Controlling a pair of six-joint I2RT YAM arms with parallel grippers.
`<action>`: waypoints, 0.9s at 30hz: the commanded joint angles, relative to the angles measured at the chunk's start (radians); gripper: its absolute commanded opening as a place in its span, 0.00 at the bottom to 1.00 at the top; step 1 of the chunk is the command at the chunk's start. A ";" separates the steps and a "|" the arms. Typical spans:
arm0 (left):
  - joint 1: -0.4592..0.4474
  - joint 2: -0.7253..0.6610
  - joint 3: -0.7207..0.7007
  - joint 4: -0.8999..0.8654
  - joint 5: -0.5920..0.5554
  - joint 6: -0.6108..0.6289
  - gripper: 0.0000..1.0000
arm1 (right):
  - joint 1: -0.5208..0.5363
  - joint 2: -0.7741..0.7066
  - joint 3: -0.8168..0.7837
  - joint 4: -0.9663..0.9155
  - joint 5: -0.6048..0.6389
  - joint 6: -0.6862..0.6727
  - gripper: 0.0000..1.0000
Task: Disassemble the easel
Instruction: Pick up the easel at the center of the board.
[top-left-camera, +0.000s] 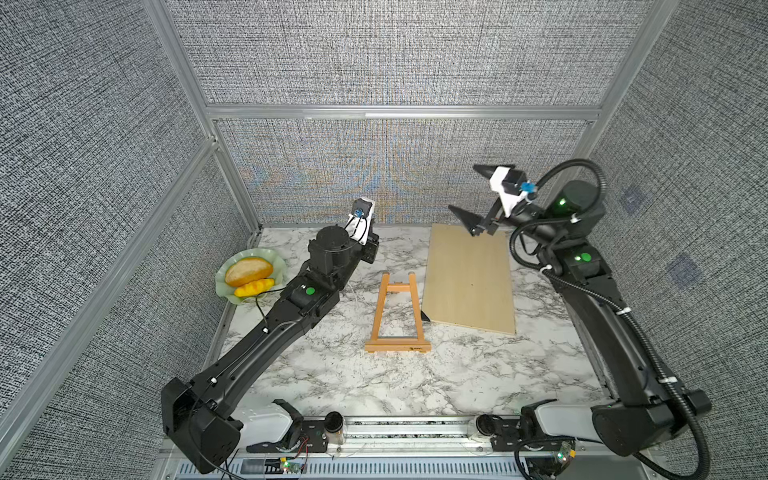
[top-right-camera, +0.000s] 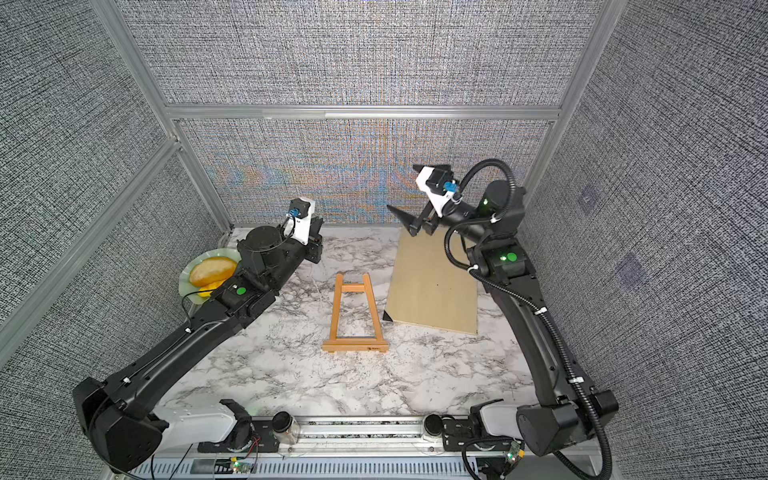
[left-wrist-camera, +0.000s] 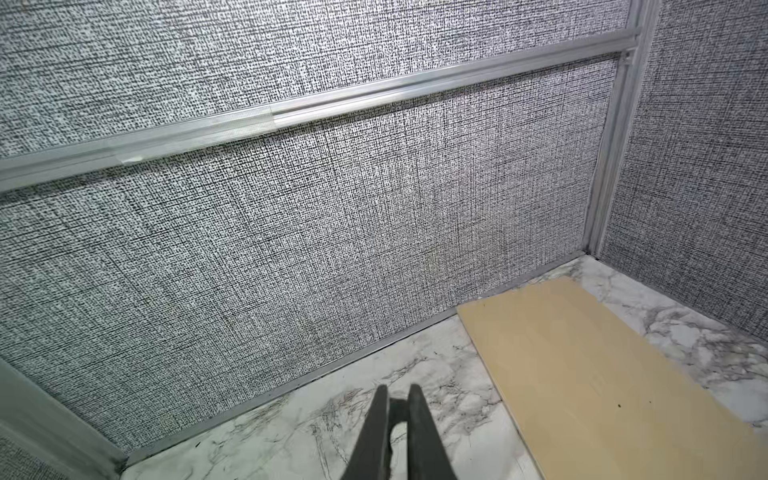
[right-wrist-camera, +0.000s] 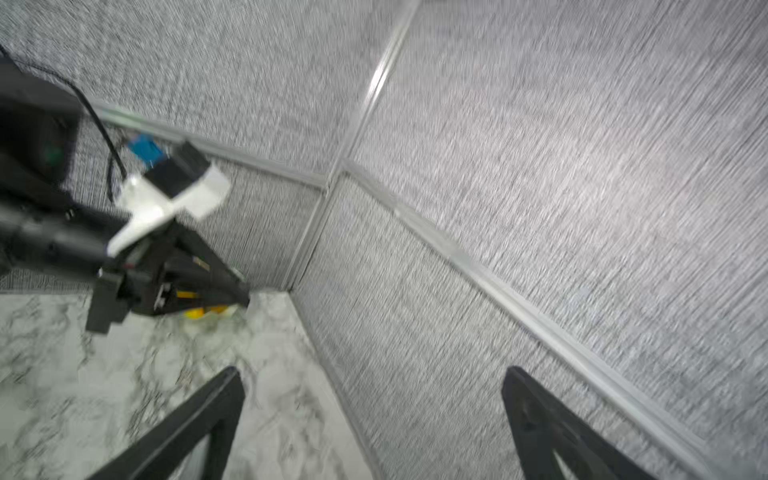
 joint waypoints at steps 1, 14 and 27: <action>0.008 -0.022 -0.021 0.024 -0.042 -0.010 0.14 | 0.029 -0.028 -0.030 -0.025 0.328 0.019 0.99; 0.061 -0.147 -0.162 -0.096 -0.032 -0.133 0.19 | 0.218 -0.088 -0.271 -0.252 0.810 0.418 0.99; 0.079 -0.187 -0.279 -0.184 0.078 -0.253 0.20 | 0.219 -0.328 -0.487 -0.492 0.416 0.473 0.42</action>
